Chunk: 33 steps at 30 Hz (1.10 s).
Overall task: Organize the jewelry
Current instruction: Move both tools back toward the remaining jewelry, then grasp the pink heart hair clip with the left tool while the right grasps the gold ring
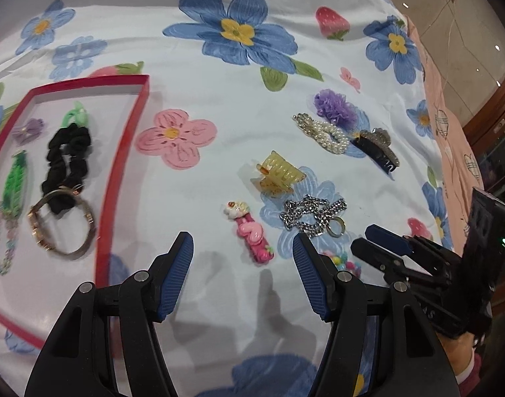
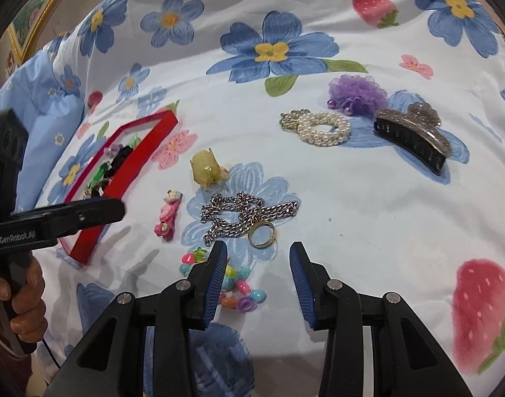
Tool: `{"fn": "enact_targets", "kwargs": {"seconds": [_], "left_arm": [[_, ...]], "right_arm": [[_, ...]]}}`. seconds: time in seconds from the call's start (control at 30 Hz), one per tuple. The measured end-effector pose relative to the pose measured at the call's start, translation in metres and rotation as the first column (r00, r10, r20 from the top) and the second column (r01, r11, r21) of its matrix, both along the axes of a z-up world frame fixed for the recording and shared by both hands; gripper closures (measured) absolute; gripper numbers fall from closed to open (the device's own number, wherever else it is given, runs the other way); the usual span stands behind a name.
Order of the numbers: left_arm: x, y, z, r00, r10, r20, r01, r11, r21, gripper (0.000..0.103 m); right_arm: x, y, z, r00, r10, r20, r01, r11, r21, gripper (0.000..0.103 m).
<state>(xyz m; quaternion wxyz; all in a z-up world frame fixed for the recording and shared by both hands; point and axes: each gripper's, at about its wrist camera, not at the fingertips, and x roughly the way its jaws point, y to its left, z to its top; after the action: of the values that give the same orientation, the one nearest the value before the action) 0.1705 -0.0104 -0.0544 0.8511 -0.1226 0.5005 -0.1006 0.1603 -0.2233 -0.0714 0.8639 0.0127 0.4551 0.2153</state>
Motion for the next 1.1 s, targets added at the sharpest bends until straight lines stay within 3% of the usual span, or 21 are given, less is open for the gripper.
{"fn": "enact_targets", "kwargs": {"seconds": [0.3,0.5,0.63,0.7,0.77,1.1], "left_arm": [[0.021,-0.009,-0.025,0.999,-0.003,-0.046,0.003,1.0,0.011,0.041],[0.023,-0.014,-0.033,0.999,-0.017,-0.035,0.019,0.998,0.055,0.042],[0.024,-0.015,-0.035,0.999,-0.027,-0.026,0.03,0.994,0.103,0.062],[0.024,-0.014,-0.036,0.999,-0.03,-0.024,0.032,0.993,0.115,0.071],[0.025,-0.012,-0.036,0.999,-0.032,-0.024,0.034,0.993,0.113,0.085],[0.005,-0.001,-0.023,0.999,-0.032,0.004,0.032,0.998,0.046,0.085]], "right_arm": [[0.01,0.003,-0.004,1.0,0.019,-0.008,-0.019,1.0,-0.024,0.062],[0.016,0.014,-0.013,0.998,0.05,-0.024,-0.051,0.997,-0.053,0.062],[0.017,0.018,-0.02,0.999,0.048,-0.015,-0.049,0.996,-0.072,0.068],[0.019,0.017,-0.021,0.999,0.033,-0.004,-0.033,0.996,-0.081,0.08],[0.021,0.014,-0.022,1.0,0.025,-0.005,-0.025,0.997,-0.068,0.08],[0.016,0.003,-0.013,1.0,-0.011,0.002,0.011,1.0,0.003,0.08]]}}
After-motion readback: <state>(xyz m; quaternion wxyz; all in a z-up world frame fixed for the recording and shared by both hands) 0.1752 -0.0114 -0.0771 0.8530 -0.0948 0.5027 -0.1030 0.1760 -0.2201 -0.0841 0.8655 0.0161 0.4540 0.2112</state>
